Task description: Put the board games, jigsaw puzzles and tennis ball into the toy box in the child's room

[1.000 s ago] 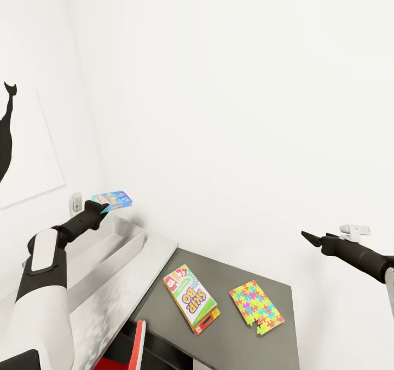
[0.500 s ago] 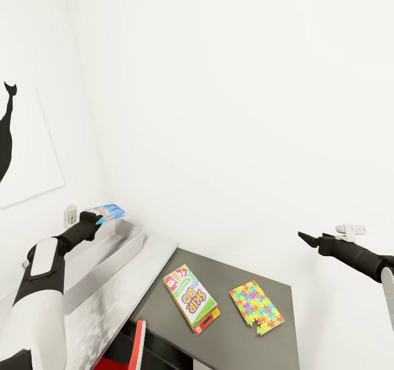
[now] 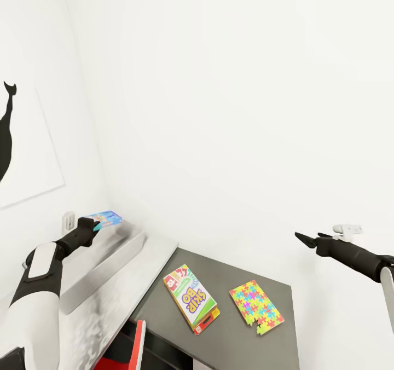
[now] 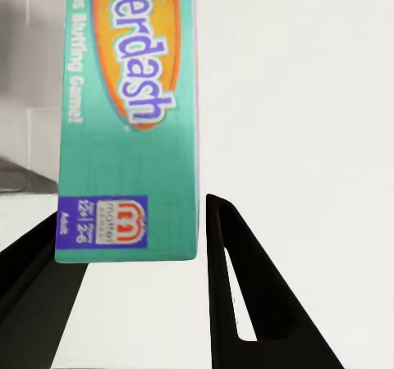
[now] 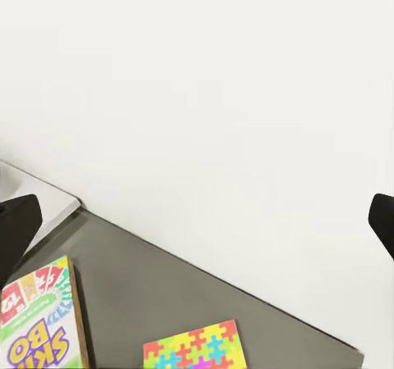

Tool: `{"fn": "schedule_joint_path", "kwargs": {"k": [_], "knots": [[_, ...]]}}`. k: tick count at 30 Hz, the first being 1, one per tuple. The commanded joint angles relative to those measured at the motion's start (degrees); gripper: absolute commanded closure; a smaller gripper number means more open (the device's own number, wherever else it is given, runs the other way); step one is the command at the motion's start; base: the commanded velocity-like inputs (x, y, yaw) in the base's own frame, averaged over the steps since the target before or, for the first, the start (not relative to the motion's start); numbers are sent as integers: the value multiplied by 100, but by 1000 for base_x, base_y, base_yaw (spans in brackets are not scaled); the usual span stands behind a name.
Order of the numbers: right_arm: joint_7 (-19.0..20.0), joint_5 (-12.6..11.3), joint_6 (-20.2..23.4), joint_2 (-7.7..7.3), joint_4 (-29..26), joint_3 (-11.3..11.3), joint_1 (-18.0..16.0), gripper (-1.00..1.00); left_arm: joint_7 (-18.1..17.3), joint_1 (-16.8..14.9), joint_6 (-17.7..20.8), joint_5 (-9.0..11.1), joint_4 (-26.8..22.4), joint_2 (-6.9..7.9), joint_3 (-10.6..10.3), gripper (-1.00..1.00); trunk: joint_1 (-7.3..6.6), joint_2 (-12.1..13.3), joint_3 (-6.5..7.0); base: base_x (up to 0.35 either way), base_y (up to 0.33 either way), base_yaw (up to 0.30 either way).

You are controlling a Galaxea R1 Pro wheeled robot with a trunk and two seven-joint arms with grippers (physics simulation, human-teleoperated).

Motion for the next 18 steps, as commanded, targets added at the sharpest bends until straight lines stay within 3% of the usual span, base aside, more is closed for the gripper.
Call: {"fn": "schedule_joint_path", "kwargs": {"k": [1,11,18], "knots": [[51,-32,46,0,-1,-6,-3,-100,54,-3,26,66,19,5,11,100,2,-6,-7,0,0,0],[216,-27,46,-1,-1,-9,-3,-100,66,-26,19,68,188,121,11,100,2,-6,-80,0,0,0],[235,-27,46,-1,-1,-11,-3,-100,107,-121,26,60,376,283,0,100,2,-6,-143,0,0,0]]}}
